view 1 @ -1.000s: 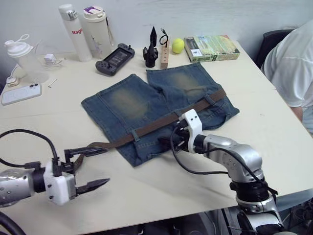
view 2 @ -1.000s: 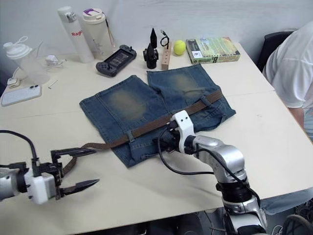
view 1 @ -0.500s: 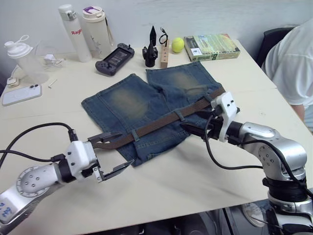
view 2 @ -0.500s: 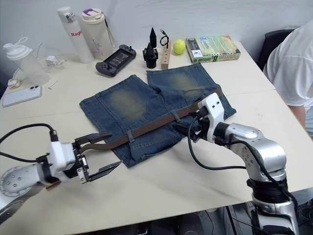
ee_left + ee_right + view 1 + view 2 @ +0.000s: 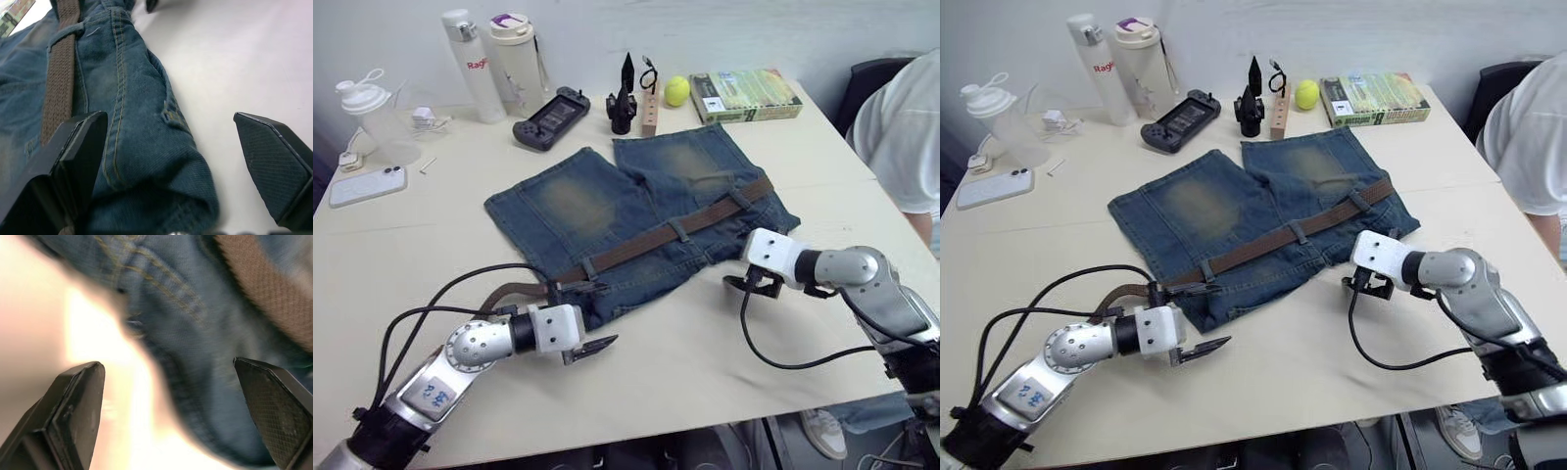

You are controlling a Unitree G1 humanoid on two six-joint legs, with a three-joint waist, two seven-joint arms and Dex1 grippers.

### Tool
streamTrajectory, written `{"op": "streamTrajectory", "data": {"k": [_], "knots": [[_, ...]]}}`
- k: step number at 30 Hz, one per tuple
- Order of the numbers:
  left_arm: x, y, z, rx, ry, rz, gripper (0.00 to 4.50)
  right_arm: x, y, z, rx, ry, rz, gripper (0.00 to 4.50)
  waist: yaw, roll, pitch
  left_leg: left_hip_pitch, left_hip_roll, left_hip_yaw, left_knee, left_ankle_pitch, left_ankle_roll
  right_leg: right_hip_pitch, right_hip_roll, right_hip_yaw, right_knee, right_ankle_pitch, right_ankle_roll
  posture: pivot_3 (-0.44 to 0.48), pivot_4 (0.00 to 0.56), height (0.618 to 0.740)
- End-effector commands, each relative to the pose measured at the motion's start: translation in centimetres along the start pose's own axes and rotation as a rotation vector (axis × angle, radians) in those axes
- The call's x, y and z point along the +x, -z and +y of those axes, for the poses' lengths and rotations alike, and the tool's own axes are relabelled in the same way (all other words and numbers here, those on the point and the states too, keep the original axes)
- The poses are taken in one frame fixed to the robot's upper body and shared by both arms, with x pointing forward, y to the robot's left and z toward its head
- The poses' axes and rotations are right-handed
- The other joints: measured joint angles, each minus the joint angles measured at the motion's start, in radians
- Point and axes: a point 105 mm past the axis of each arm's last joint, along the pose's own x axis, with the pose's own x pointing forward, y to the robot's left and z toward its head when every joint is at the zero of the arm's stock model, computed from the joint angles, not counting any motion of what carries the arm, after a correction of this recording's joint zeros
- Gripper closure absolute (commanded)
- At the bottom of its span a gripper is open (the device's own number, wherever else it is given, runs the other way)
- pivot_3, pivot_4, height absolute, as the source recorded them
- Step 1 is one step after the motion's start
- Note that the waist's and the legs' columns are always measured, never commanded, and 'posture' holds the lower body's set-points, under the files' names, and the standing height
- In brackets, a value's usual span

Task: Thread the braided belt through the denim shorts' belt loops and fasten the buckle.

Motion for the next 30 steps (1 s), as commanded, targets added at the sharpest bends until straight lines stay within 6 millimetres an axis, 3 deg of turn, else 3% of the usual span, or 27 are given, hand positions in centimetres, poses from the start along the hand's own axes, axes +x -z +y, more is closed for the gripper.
{"op": "streamTrajectory", "data": {"k": [1, 3, 4, 5, 8, 11, 14, 15, 25, 30], "knots": [[0.7, 0.7, 0.1, 0.033, 0.009, 0.028, 0.25, 0.9, 2.9, -0.6, -0.050, 0.049, 0.138, 0.00, 0.001, 0.000, 0.000, 0.000, 0.000, 0.000, 0.001, 0.000, 0.000, 0.000, 0.000, 0.000, 0.000, 0.000, 0.000, 0.000, 0.150, 0.723], [1.0, 0.9, 0.6, 0.033, -0.015, 0.024, 0.85, 1.4, 3.3, -1.0, -0.034, 0.079, 0.161, 0.00, 0.002, -0.002, -0.001, 0.000, 0.000, -0.002, 0.003, 0.000, 0.000, 0.002, -0.001, 0.000, 0.000, 0.000, 0.000, 0.000, 0.150, 0.723], [1.1, 0.9, 0.6, 0.032, -0.014, 0.023, 1.40, 1.6, 3.6, -1.0, -0.025, 0.086, 0.174, 0.00, 0.002, -0.002, -0.001, 0.000, 0.000, -0.004, 0.004, 0.000, 0.000, 0.004, -0.002, 0.000, 0.000, 0.000, 0.000, 0.000, 0.150, 0.723], [1.1, 0.9, 0.6, 0.035, -0.014, 0.022, 1.81, 1.6, 4.1, -1.0, -0.016, 0.084, 0.195, 0.26, 0.001, -0.002, -0.001, 0.002, 0.000, -0.006, 0.004, 0.000, 0.000, 0.007, -0.002, 0.000, -0.001, 0.000, 0.000, 0.000, 0.150, 0.723], [1.2, 1.0, 0.7, 0.043, -0.015, 0.023, 3.12, 1.6, 4.8, -0.7, 0.002, 0.073, 0.225, 1.23, 0.002, -0.003, -0.002, 0.004, 0.000, -0.010, 0.005, 0.000, 0.000, 0.012, -0.005, 0.000, -0.002, 0.000, -0.001, 0.000, 0.150, 0.723], [1.0, 1.0, 0.8, 0.053, -0.018, 0.023, 4.49, 1.6, 4.5, -0.3, 0.038, 0.055, 0.204, 2.80, 0.004, -0.003, -0.002, 0.004, 0.000, -0.012, 0.005, -0.001, 0.000, 0.014, -0.006, -0.001, -0.003, 0.000, -0.001, 0.000, 0.150, 0.723], [0.5, 1.6, 1.1, 0.074, -0.021, 0.044, 4.50, 1.6, 3.6, 0.2, 0.082, 0.039, 0.160, 4.23, 0.004, -0.002, -0.002, 0.004, 0.000, -0.013, 0.005, -0.001, 0.000, 0.014, -0.006, -0.002, -0.002, 0.001, -0.001, 0.000, 0.150, 0.723], [-0.1, 2.3, 1.5, 0.085, -0.022, 0.069, 4.50, 1.6, 2.6, 0.7, 0.124, 0.025, 0.122, 4.44, 0.004, -0.002, -0.002, 0.004, 0.000, -0.013, 0.005, -0.001, 0.000, 0.014, -0.006, -0.002, -0.002, 0.001, -0.001, 0.000, 0.150, 0.723], [-6.1, 8.8, 5.6, 0.184, -0.048, 0.274, 4.50, 0.2, -4.5, 5.8, 0.266, -0.139, -0.040, 4.44, -0.001, 0.002, -0.004, 0.003, 0.003, -0.016, 0.003, -0.002, -0.002, 0.014, -0.004, -0.007, -0.002, -0.001, -0.003, 0.000, 0.150, 0.723], [-6.1, 8.5, 5.5, 0.189, -0.032, 0.214, 4.50, 0.1, -4.8, 6.1, 0.293, -0.105, -0.024, 4.44, -0.001, 0.002, -0.004, 0.003, 0.003, -0.016, 0.003, -0.002, -0.002, 0.014, -0.004, -0.010, -0.002, -0.001, -0.003, 0.000, 0.150, 0.723]]}}
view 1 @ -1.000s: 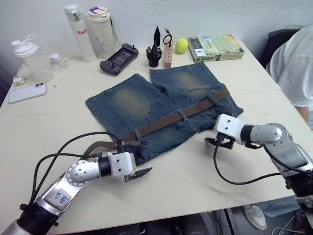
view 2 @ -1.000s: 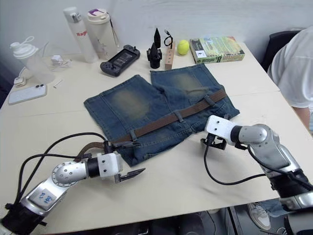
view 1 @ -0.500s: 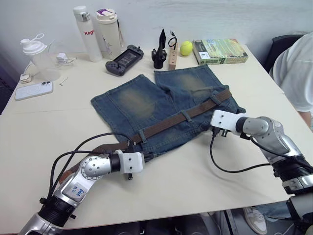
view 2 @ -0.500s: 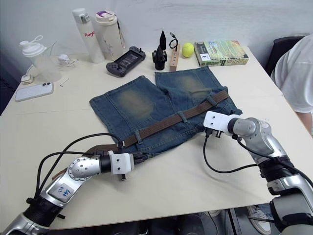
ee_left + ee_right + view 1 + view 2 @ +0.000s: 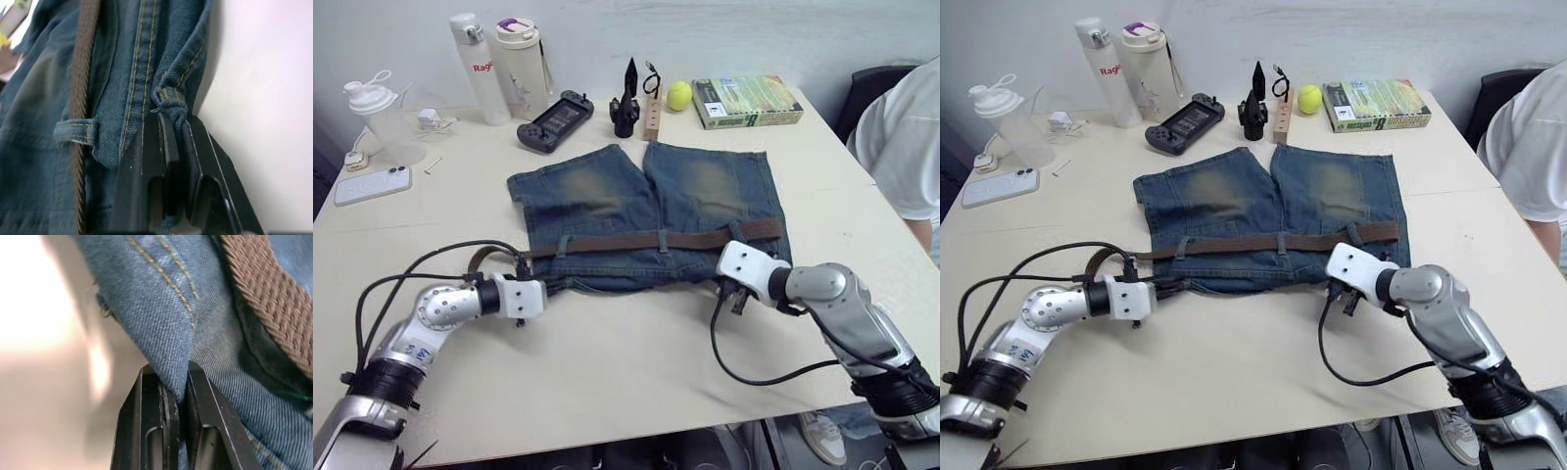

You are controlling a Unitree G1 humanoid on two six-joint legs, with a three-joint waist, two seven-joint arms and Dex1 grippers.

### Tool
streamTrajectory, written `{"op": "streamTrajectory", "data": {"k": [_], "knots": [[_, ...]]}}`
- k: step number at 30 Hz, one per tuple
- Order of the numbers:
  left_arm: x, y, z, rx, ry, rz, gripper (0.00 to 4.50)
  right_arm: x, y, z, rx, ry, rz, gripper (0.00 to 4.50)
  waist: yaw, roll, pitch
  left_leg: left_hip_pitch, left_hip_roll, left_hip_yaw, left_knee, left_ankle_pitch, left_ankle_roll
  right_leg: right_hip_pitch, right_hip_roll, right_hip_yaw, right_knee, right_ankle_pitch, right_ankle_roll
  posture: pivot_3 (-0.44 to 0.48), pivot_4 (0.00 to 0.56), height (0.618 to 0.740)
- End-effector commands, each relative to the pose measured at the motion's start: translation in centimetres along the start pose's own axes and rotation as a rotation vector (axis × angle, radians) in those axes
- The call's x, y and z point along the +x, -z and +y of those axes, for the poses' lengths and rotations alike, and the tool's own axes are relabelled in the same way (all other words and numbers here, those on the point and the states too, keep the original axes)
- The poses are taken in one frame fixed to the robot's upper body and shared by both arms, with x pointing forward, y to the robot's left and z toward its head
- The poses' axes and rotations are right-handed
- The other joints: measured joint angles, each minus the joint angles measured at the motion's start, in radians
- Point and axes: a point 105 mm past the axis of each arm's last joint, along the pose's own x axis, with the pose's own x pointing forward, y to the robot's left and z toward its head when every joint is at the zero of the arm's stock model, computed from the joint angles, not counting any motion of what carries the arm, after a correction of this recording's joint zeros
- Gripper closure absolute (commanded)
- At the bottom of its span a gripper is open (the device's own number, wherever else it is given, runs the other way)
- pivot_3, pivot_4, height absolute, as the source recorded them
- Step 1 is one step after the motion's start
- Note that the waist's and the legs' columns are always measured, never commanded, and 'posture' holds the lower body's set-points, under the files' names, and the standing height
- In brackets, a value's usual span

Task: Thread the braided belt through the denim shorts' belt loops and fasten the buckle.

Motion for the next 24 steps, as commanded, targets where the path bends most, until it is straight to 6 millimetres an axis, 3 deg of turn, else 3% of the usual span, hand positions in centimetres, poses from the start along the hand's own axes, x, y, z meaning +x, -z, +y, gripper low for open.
{"op": "streamTrajectory", "data": {"k": [1, 9, 17, 18, 19, 24], "knots": [[-0.6, 0.9, -1.2, -0.038, 0.040, 0.012, 4.50, -0.3, -0.5, 0.4, 0.014, 0.005, -0.008, 4.44, 0.000, 0.000, 0.000, 0.000, 0.000, 0.000, 0.000, 0.000, 0.000, 0.000, 0.000, -0.001, 0.000, 0.000, 0.000, 0.000, 0.150, 0.723], [-0.2, -0.8, -1.6, -0.106, 0.000, -0.071, 4.50, -0.6, -0.2, -0.4, 0.099, 0.101, -0.022, 4.44, -0.001, 0.000, 0.000, 0.000, 0.000, 0.001, 0.000, -0.001, 0.000, 0.000, 0.000, -0.006, 0.000, 0.000, 0.000, 0.000, 0.150, 0.723], [-0.9, -2.1, -1.5, -0.215, 0.032, -0.114, 1.15, -2.1, -0.3, -1.4, 0.147, 0.112, -0.051, 0.87, 0.002, 0.001, 0.001, -0.001, -0.001, 0.000, 0.000, 0.000, 0.000, 0.000, 0.000, -0.007, 0.000, 0.000, 0.000, 0.000, 0.150, 0.723], [-1.5, -2.8, -0.8, -0.281, 0.027, -0.140, 1.10, -2.8, -0.5, -1.7, 0.155, 0.102, -0.065, 0.29, 0.001, 0.001, 0.001, -0.001, -0.001, 0.000, 0.000, 0.000, 0.000, 0.000, 0.000, -0.007, 0.000, 0.000, 0.000, 0.000, 0.150, 0.723], [-2.1, -3.4, -0.3, -0.334, 0.032, -0.163, 1.10, -3.4, -0.8, -2.1, 0.166, 0.099, -0.088, 0.02, 0.001, 0.001, 0.002, -0.001, -0.001, 0.000, 0.000, -0.001, 0.000, 0.000, 0.000, -0.007, 0.000, 0.000, 0.000, 0.000, 0.150, 0.723], [-4.0, -4.6, 1.5, -0.530, 0.062, -0.214, 1.10, -6.0, -2.1, -3.8, 0.274, 0.038, -0.195, 0.02, 0.001, 0.002, 0.003, -0.002, 0.000, -0.002, 0.001, 0.000, 0.000, 0.000, 0.000, -0.007, -0.001, 0.000, 0.000, 0.000, 0.150, 0.723]]}}
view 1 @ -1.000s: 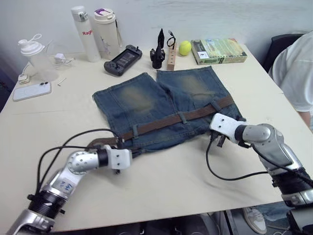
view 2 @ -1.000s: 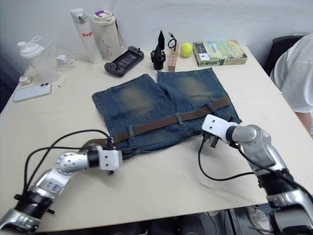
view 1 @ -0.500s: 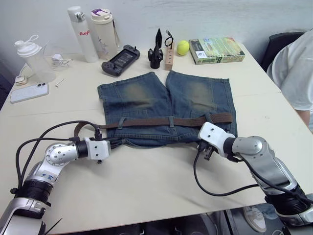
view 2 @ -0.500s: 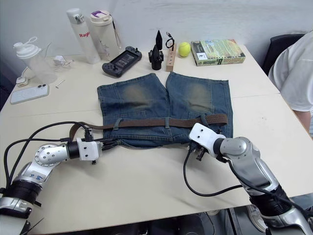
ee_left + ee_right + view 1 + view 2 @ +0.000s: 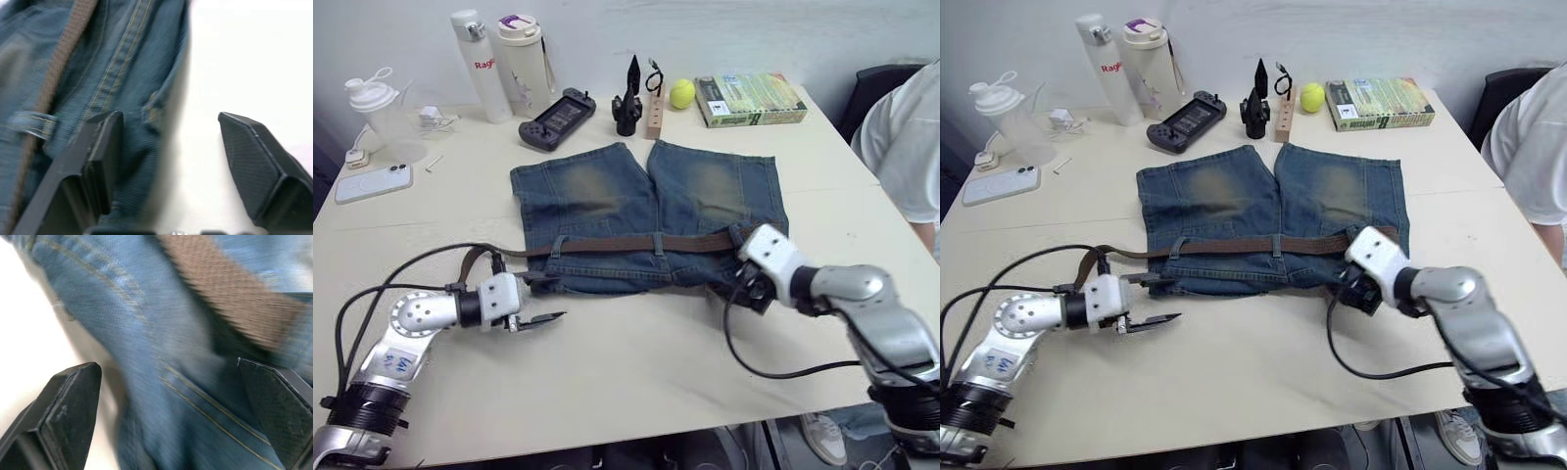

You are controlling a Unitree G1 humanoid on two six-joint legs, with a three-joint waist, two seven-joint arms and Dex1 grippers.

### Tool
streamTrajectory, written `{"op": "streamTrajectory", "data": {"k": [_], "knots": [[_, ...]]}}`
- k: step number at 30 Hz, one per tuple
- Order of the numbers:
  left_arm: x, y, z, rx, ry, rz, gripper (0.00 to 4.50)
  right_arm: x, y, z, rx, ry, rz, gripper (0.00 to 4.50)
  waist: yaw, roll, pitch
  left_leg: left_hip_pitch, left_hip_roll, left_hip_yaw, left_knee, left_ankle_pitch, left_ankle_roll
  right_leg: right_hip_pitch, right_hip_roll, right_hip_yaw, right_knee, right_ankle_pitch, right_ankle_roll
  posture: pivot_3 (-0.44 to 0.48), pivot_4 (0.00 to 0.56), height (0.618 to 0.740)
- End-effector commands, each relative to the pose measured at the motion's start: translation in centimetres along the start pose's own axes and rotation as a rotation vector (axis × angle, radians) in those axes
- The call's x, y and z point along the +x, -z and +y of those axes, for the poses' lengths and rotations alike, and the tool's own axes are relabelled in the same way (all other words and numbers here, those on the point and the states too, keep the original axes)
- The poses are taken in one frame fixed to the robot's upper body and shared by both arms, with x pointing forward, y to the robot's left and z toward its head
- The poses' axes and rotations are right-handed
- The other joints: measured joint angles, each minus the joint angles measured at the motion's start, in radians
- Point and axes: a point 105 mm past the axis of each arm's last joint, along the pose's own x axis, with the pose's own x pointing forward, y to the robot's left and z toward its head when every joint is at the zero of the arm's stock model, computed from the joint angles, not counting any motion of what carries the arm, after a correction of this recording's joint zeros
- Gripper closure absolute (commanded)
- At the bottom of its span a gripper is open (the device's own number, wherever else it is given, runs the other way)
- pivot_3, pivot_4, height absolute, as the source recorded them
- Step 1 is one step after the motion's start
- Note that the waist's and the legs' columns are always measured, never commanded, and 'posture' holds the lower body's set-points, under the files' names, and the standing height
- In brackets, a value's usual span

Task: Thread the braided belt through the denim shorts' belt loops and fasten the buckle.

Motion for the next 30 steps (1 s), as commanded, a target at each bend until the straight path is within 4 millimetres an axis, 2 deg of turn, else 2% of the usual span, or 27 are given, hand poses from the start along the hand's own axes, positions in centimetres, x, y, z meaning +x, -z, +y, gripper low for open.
{"op": "streamTrajectory", "data": {"k": [1, 3, 6, 8, 11, 15, 18, 21, 24, 27, 30], "knots": [[-1.8, -2.4, 1.8, -0.157, -0.007, -0.075, 1.10, -2.4, -3.0, -1.9, 0.079, -0.032, -0.120, 0.02, 0.000, 0.002, 0.001, 0.001, 0.000, 0.000, 0.000, 0.000, 0.000, 0.001, 0.000, 0.000, 0.000, 0.000, 0.000, 0.000, 0.150, 0.723], [-2.3, -2.7, 3.1, -0.228, -0.020, -0.104, 1.10, -2.9, -3.7, -3.6, 0.122, -0.014, -0.138, 0.02, 0.000, 0.005, 0.003, 0.001, -0.001, 0.000, 0.000, 0.000, 0.000, 0.001, 0.001, 0.000, 0.001, 0.000, 0.000, 0.000, 0.150, 0.723], [-2.8, -1.9, 5.5, -0.333, -0.042, -0.119, 1.10, -2.5, -4.5, -5.9, 0.285, -0.018, -0.151, 0.02, 0.002, 0.005, 0.003, 0.001, -0.002, 0.000, 0.000, 0.001, 0.001, 0.000, 0.002, -0.002, 0.002, 0.000, 0.000, 0.000, 0.150, 0.723], [-2.4, -0.9, 6.9, -0.373, -0.051, -0.082, 1.10, -1.6, -4.5, -6.9, 0.332, -0.018, -0.137, 0.02, 0.003, 0.005, 0.003, 0.000, -0.002, -0.001, 0.000, 0.002, 0.001, 0.000, 0.003, -0.003, 0.001, 0.000, 0.000, 0.000, 0.150, 0.723], [-1.6, -1.1, 9.6, -0.479, -0.082, -0.142, 1.10, 0.1, -4.2, -8.2, 0.395, -0.008, -0.114, 0.02, 0.002, 0.004, 0.003, -0.002, -0.004, 0.000, 0.000, 0.002, 0.002, 0.000, 0.003, -0.004, 0.001, 0.000, 0.000, 0.000, 0.150, 0.723], [0.1, -1.5, 11.3, -0.592, -0.054, -0.187, 1.10, 1.2, -3.2, -9.7, 0.440, 0.011, -0.064, 0.02, -0.001, 0.003, 0.004, -0.008, -0.006, 0.001, 0.001, 0.003, 0.004, -0.007, 0.002, -0.004, 0.002, 0.001, 0.002, 0.000, 0.150, 0.723], [1.9, -0.8, 10.9, -0.635, 0.001, -0.142, 1.10, 2.1, -2.3, -9.6, 0.450, -0.035, -0.018, 0.02, -0.002, 0.003, 0.004, -0.018, -0.006, 0.002, 0.003, 0.006, 0.005, -0.016, 0.002, -0.004, 0.004, 0.001, 0.003, 0.000, 0.150, 0.723], [3.3, -0.1, 10.1, -0.650, 0.063, -0.095, 1.10, 2.9, -1.1, -9.4, 0.453, -0.057, 0.031, 0.02, -0.004, 0.003, 0.004, -0.017, -0.006, 0.006, 0.002, 0.006, 0.005, -0.016, 0.002, -0.004, 0.004, 0.001, 0.003, 0.000, 0.150, 0.723], [4.1, 0.8, 8.8, -0.653, 0.132, -0.039, 1.10, 3.4, -0.2, -9.2, 0.449, -0.080, 0.069, 0.02, -0.011, 0.003, 0.004, -0.018, -0.006, 0.007, 0.003, 0.006, 0.005, -0.016, 0.002, -0.004, 0.004, 0.001, 0.003, 0.000, 0.150, 0.723], [4.4, 2.1, 8.0, -0.645, 0.132, 0.022, 1.10, 3.6, 0.3, -8.9, 0.448, -0.102, 0.085, 0.02, -0.018, 0.003, 0.004, -0.018, -0.006, 0.006, 0.002, 0.006, 0.005, -0.016, 0.002, -0.004, 0.004, 0.001, 0.003, 0.000, 0.150, 0.723], [4.6, 2.3, 8.4, -0.649, 0.097, 0.018, 1.10, 3.7, 0.4, -8.8, 0.444, -0.116, 0.077, 0.80, -0.021, 0.003, 0.004, -0.017, -0.006, 0.003, 0.003, 0.006, 0.005, -0.016, 0.002, -0.004, 0.004, 0.001, 0.003, 0.000, 0.150, 0.723]]}}
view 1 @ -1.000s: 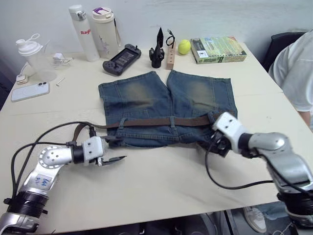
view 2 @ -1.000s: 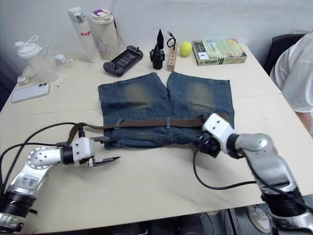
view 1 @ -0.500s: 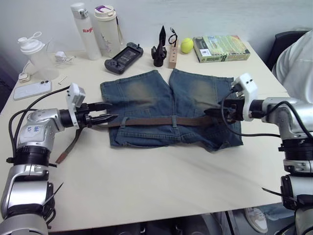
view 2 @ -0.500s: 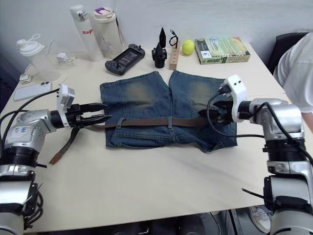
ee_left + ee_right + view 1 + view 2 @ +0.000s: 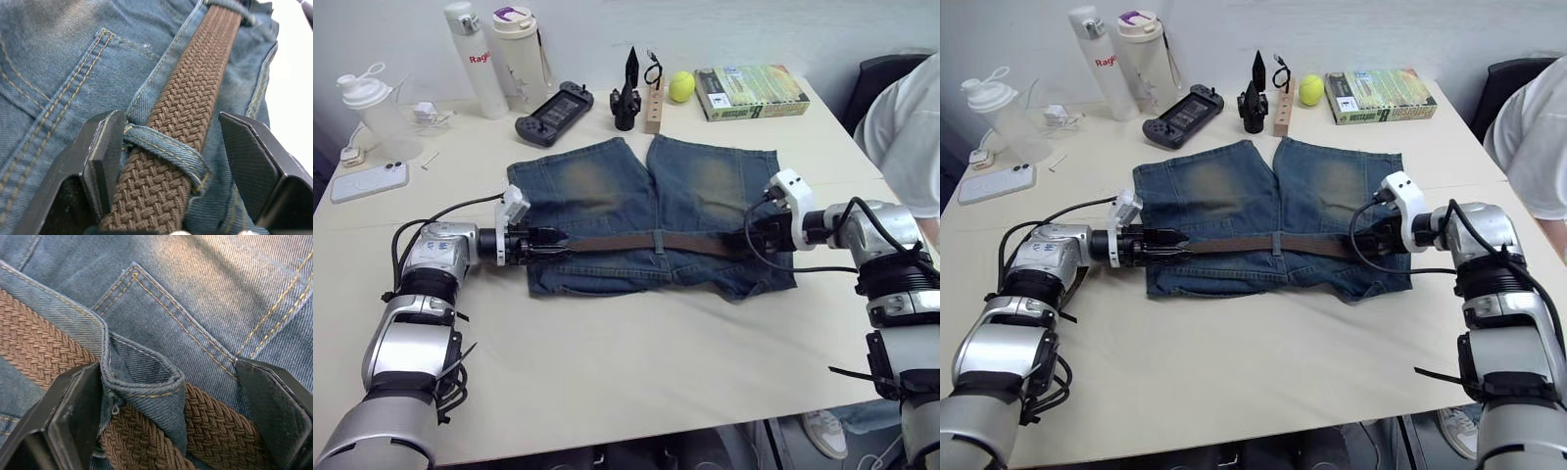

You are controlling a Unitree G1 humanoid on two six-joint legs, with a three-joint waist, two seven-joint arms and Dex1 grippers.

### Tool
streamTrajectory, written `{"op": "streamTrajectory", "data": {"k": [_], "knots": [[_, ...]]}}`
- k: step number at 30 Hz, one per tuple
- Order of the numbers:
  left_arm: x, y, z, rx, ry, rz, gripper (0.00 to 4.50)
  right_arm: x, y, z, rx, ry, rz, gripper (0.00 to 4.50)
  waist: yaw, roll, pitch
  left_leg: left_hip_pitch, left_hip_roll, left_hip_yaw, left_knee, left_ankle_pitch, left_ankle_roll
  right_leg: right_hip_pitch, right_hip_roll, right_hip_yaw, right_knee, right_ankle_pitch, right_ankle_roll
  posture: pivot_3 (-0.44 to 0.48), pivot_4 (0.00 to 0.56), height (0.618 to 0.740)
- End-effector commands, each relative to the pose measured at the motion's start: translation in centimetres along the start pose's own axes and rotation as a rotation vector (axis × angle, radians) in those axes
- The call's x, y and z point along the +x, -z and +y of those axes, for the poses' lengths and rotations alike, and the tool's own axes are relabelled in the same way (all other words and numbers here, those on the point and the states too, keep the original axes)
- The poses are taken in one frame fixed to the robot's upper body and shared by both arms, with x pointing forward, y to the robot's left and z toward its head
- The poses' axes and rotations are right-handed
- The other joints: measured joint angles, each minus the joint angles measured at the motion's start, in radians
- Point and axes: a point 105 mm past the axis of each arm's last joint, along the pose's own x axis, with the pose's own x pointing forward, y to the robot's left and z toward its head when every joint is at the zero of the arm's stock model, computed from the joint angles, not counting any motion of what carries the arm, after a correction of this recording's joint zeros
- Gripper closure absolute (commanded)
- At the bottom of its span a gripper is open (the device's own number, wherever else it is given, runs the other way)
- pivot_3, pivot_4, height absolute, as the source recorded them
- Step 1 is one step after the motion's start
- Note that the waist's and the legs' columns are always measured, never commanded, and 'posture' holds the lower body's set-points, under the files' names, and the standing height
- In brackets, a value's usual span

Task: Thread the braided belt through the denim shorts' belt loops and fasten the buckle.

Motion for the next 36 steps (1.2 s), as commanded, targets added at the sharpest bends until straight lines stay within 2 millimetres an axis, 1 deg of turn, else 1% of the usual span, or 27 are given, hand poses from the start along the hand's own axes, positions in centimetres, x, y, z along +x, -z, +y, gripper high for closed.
{"op": "streamTrajectory", "data": {"k": [1, 2, 6, 7, 8, 12, 17, 21, 25, 27, 28, 29, 30, 31, 32, 34, 35, 36], "knots": [[0.2, 0.7, 0.4, -0.009, -0.026, 0.017, 1.63, -0.1, -0.4, 0.2, -0.030, -0.022, -0.014, 1.30, -0.001, 0.000, 0.000, 0.000, 0.000, 0.000, 0.000, 0.000, 0.000, 0.000, 0.000, 0.000, 0.000, 0.000, 0.000, 0.000, 0.150, 0.723], [0.2, 0.6, 0.3, 0.005, -0.023, 0.016, 1.95, -0.1, -0.5, 0.3, -0.026, -0.028, -0.025, 1.81, -0.001, 0.000, 0.000, 0.000, 0.000, 0.000, 0.000, 0.000, 0.000, 0.000, 0.000, 0.000, 0.000, 0.000, 0.000, 0.000, 0.150, 0.723], [0.2, 0.7, 0.2, 0.030, -0.010, 0.026, 3.62, -0.1, -1.1, 0.2, -0.045, -0.024, -0.063, 3.67, -0.002, 0.000, 0.000, 0.000, 0.000, -0.001, 0.001, 0.000, 0.000, 0.000, 0.000, 0.000, 0.001, 0.000, 0.000, 0.000, 0.150, 0.723], [0.2, 0.7, 0.1, 0.034, -0.008, 0.029, 3.77, -0.1, -1.2, 0.3, -0.046, -0.025, -0.072, 3.84, -0.002, 0.000, 0.000, 0.000, 0.000, -0.001, 0.001, 0.000, 0.000, 0.000, 0.000, 0.000, 0.001, 0.000, 0.000, 0.000, 0.150, 0.723], [0.2, 0.9, 0.1, 0.038, -0.005, 0.035, 4.19, -0.1, -1.3, 0.3, -0.049, -0.025, -0.078, 4.46, -0.002, 0.000, 0.000, 0.000, 0.000, -0.001, 0.001, 0.000, 0.000, 0.000, 0.000, 0.000, 0.001, 0.000, 0.000, 0.000, 0.150, 0.723], [0.2, 1.2, 0.0, 0.055, 0.003, 0.041, 4.19, 0.1, -1.4, 0.6, -0.055, -0.028, -0.099, 4.46, -0.003, 0.000, 0.000, 0.000, 0.000, -0.001, 0.002, 0.000, 0.000, 0.000, 0.000, 0.000, 0.002, 0.000, 0.000, 0.000, 0.150, 0.723], [0.3, 0.5, 0.0, 0.062, -0.006, -0.007, 4.19, -0.1, -1.7, 1.2, -0.075, -0.033, -0.171, 4.46, -0.003, 0.000, 0.000, 0.000, 0.000, -0.001, 0.003, 0.000, 0.000, 0.000, 0.000, 0.000, 0.002, 0.000, 0.000, 0.000, 0.150, 0.723], [0.3, 0.5, 0.1, 0.062, -0.020, -0.012, 4.19, -0.2, -1.9, 1.4, -0.078, -0.033, -0.198, 4.46, -0.003, 0.000, 0.000, 0.000, 0.000, -0.001, 0.005, 0.000, 0.000, 0.000, -0.001, 0.000, 0.004, 0.000, 0.000, 0.000, 0.150, 0.723], [0.3, 0.5, 0.2, 0.065, -0.030, -0.014, 4.19, -0.3, -2.1, 1.9, -0.113, -0.045, -0.214, 4.46, -0.003, 0.000, 0.000, 0.000, 0.000, -0.002, 0.006, 0.000, 0.000, 0.000, -0.001, 0.000, 0.006, 0.000, 0.000, 0.000, 0.150, 0.723], [0.3, 0.4, 0.3, 0.076, -0.040, -0.020, 4.19, -0.3, -2.0, 2.0, -0.171, -0.036, -0.210, 4.46, -0.009, 0.000, 0.000, 0.000, 0.000, -0.002, 0.006, 0.000, 0.000, 0.000, -0.001, 0.000, 0.006, 0.000, 0.000, 0.000, 0.150, 0.722], [0.3, 0.3, 0.3, 0.085, -0.043, -0.025, 4.19, -0.2, -2.0, 2.0, -0.197, -0.029, -0.210, 4.46, -0.017, 0.000, 0.000, -0.002, -0.010, -0.020, -0.001, 0.004, 0.002, 0.010, -0.008, -0.012, 0.002, 0.000, 0.000, 0.000, 0.150, 0.722], [0.2, 0.2, 0.3, 0.104, -0.047, -0.035, 4.19, -0.2, -2.0, 2.0, -0.216, -0.020, -0.219, 4.46, -0.025, 0.000, 0.000, 0.001, -0.018, -0.033, -0.010, 0.011, 0.003, 0.017, -0.016, -0.026, -0.001, -0.001, 0.001, 0.000, 0.150, 0.722], [0.2, 0.0, 0.2, 0.117, -0.050, -0.042, 4.19, -0.2, -2.1, 2.0, -0.223, -0.015, -0.228, 4.46, -0.035, 0.000, 0.000, 0.000, -0.025, -0.046, -0.016, 0.016, 0.003, 0.023, -0.022, -0.036, -0.003, 0.000, 0.001, 0.000, 0.150, 0.722], [0.0, -0.2, 0.0, 0.154, -0.048, -0.054, 4.19, -0.3, -2.0, 2.2, -0.264, -0.008, -0.230, 4.46, -0.038, 0.000, 0.000, 0.000, -0.035, -0.061, -0.024, 0.025, 0.004, 0.028, -0.031, -0.050, -0.003, -0.001, 0.002, 0.000, 0.150, 0.722], [-0.3, -0.4, -0.2, 0.195, -0.047, -0.073, 4.19, -0.5, -2.2, 2.6, -0.296, -0.017, -0.254, 4.46, -0.033, 0.001, 0.001, 0.000, -0.039, -0.069, -0.025, 0.029, 0.004, 0.029, -0.034, -0.057, -0.002, -0.002, 0.004, 0.000, 0.150, 0.722], [-0.8, -0.8, -0.8, 0.255, -0.046, -0.097, 4.19, -0.8, -2.4, 3.2, -0.321, -0.026, -0.280, 4.46, -0.024, 0.001, 0.001, 0.000, -0.037, -0.068, -0.022, 0.029, 0.003, 0.030, -0.032, -0.053, -0.002, -0.001, 0.005, 0.000, 0.150, 0.722], [-1.1, -0.9, -1.2, 0.300, -0.056, -0.110, 4.19, -1.2, -2.3, 3.6, -0.365, -0.034, -0.289, 4.46, -0.022, 0.001, 0.001, 0.000, -0.036, -0.068, -0.020, 0.029, 0.003, 0.030, -0.031, -0.051, -0.002, -0.001, 0.005, 0.000, 0.150, 0.722], [-1.5, -1.0, -1.6, 0.387, -0.082, -0.121, 4.19, -1.6, -2.1, 4.4, -0.436, -0.053, -0.298, 4.46, -0.017, 0.001, 0.001, -0.001, -0.036, -0.068, -0.020, 0.029, 0.003, 0.030, -0.030, -0.052, -0.003, -0.001, 0.005, 0.000, 0.150, 0.722]]}}
